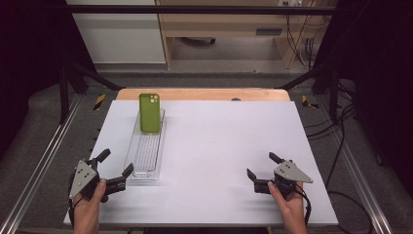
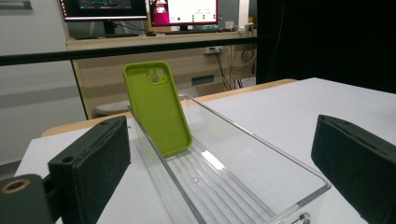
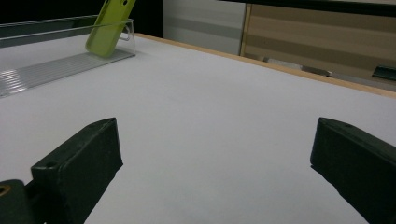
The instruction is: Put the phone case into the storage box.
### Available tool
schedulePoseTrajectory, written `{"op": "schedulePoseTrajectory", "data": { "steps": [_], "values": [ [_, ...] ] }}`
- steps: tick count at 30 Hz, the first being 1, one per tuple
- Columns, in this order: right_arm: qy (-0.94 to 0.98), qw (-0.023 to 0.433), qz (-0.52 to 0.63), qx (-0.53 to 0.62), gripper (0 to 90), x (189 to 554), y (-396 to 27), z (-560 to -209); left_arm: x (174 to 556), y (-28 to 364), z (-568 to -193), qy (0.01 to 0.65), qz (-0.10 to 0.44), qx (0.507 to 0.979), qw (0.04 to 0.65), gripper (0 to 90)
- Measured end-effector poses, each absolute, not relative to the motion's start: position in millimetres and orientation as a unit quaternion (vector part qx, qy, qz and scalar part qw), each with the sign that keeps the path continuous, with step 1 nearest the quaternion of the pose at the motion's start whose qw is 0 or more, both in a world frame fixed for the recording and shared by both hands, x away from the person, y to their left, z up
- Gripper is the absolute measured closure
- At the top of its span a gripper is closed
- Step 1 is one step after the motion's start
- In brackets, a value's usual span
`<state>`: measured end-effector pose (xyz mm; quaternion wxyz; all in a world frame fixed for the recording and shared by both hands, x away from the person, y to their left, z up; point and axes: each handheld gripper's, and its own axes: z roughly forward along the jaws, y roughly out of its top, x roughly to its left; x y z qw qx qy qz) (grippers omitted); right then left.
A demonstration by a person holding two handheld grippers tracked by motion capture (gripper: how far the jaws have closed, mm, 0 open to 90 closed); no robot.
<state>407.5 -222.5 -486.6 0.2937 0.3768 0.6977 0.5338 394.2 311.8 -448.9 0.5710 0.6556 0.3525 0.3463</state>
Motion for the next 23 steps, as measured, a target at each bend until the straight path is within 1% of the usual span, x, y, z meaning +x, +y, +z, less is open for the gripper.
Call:
{"op": "schedulePoseTrajectory", "data": {
  "steps": [18, 23],
  "values": [
    [0.698, 0.295, 0.53, 0.379, 2.3, 408.0, -223.0, -488.6, 389.8, 304.0, -461.3, 0.357, 0.356, 0.649, 0.569, 3.8],
    [0.699, 0.307, 0.517, 0.387, 2.6, 409.2, -223.4, -489.8, 390.6, 300.9, -464.8, 0.359, 0.357, 0.656, 0.56, 3.7]
  ]
}}
